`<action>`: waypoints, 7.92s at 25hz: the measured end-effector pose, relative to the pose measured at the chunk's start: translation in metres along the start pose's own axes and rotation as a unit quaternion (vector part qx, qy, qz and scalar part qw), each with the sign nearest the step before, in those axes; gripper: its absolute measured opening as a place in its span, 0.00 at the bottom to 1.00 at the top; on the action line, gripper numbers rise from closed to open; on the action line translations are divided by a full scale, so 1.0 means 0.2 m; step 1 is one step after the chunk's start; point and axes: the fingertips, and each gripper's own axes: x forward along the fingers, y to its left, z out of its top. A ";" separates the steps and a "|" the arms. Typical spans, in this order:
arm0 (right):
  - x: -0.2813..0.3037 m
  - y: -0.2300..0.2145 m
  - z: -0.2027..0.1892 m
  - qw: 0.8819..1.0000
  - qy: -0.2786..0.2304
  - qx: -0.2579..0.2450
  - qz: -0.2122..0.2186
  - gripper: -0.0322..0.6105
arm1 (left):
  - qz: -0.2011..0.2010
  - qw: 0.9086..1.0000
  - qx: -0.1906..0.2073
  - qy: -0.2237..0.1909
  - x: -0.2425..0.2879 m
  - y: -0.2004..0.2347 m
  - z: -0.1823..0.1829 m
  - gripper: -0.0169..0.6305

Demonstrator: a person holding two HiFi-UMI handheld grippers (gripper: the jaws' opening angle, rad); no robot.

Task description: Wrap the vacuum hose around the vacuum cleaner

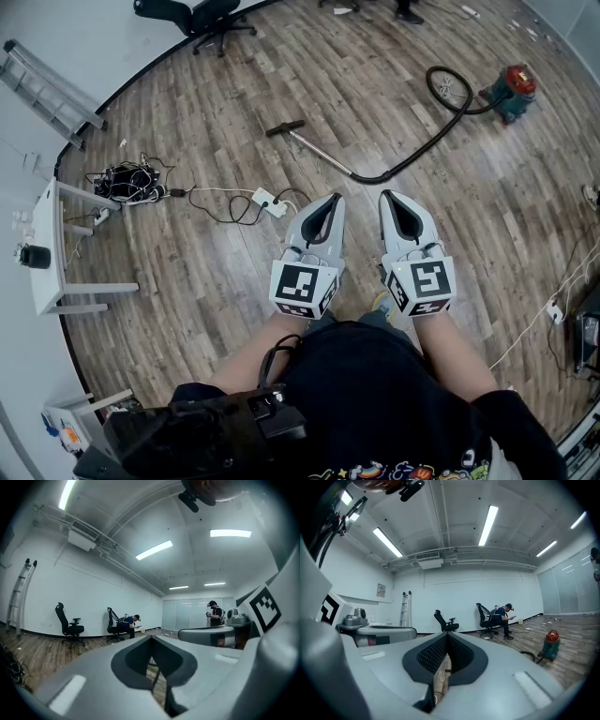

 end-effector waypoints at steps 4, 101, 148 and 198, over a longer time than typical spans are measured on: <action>-0.01 -0.03 0.00 1.000 0.002 0.002 -0.001 0.08 | -0.001 1.000 -0.002 0.001 0.02 -0.02 0.00 0.03; 3.23 -1.42 -3.52 0.957 0.282 0.037 0.052 0.09 | 0.284 0.835 -0.328 0.338 2.53 2.54 -4.39 0.27; 3.11 -1.50 -2.67 0.966 0.252 0.061 0.015 0.09 | 0.335 0.829 -0.391 0.216 2.51 2.79 -3.34 0.28; 3.23 -2.19 -0.29 0.977 0.141 0.126 -0.098 0.09 | -0.041 0.959 -0.025 0.278 3.59 2.07 -0.48 0.28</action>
